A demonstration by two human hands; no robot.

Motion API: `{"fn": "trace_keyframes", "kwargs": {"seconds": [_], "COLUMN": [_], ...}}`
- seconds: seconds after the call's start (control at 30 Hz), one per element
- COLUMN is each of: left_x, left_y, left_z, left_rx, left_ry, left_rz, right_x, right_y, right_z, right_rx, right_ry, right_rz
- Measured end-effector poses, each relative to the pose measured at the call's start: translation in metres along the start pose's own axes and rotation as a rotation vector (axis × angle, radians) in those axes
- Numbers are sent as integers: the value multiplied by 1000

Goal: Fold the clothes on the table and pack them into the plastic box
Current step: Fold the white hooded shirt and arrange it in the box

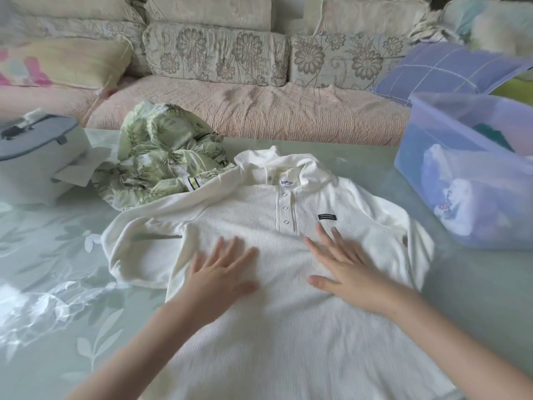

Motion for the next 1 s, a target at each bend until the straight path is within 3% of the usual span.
{"fn": "trace_keyframes", "kwargs": {"seconds": [0.13, 0.23, 0.4, 0.5, 0.7, 0.87, 1.0], "left_x": [14, 14, 19, 24, 41, 40, 49], "left_y": [27, 37, 32, 31, 36, 36, 51], "left_z": [-8, 12, 20, 1, -62, -74, -95], "left_rx": [-72, -154, -101, -22, 369, 318, 489], "left_ry": [156, 79, 108, 180, 214, 215, 141], "left_rz": [282, 321, 327, 423, 483, 381, 542], "right_x": [-7, -14, -9, -7, -2, -1, -3], "right_y": [29, 44, 41, 40, 35, 29, 22], "right_z": [-8, -17, -14, -14, -13, -25, -49], "right_rx": [69, 96, 17, 9, 28, 32, 77], "right_ry": [-46, -136, -424, -357, -392, -363, -348], "right_rz": [4, 112, 247, 286, 338, 342, 291]}}
Point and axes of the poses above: each hand's wrist, its own y-axis away from the middle knuckle, its own x-axis out of the back of the hand, z = x × y, the point moved 4 cm from there along -y, towards the middle knuckle, and after that the axes turned 4 degrees about -z, right-handed, at the moved point
